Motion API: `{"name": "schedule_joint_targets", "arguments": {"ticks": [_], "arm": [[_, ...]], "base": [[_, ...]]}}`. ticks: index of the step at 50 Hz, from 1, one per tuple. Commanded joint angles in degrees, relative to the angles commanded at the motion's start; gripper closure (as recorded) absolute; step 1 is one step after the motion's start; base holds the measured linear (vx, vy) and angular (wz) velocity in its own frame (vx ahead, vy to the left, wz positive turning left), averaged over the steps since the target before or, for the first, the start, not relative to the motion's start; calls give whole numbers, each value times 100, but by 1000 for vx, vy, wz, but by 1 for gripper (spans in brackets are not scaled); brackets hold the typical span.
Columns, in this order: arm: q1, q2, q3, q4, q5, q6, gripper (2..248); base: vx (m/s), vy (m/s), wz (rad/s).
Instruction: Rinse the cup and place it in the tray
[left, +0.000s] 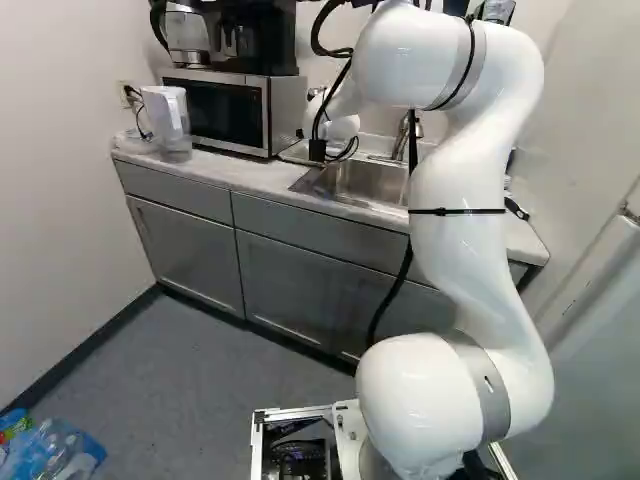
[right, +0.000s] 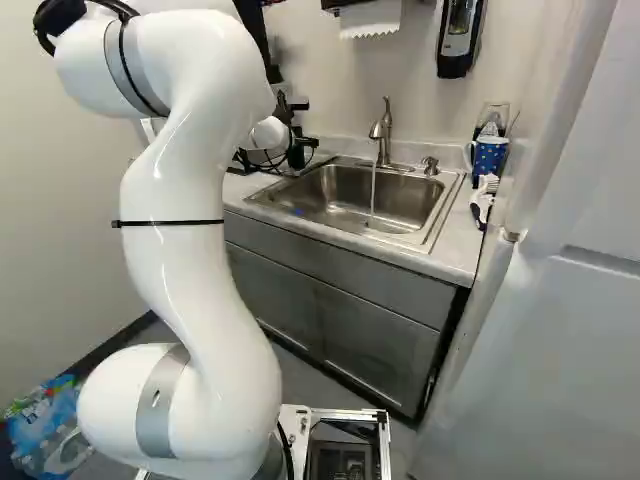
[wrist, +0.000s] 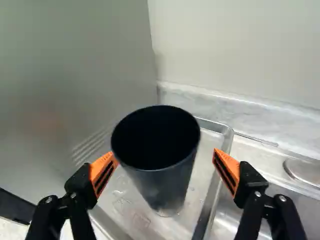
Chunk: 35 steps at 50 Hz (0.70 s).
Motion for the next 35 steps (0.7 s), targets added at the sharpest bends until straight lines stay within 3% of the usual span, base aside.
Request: {"name": "schedule_joint_targets", "arguments": {"ticks": [2, 35], "arm": [[0, 0, 0, 0, 0, 0, 3], [0, 181, -70, 0, 0, 0, 3]], "base": [[0, 0, 0], [0, 0, 0]]}}
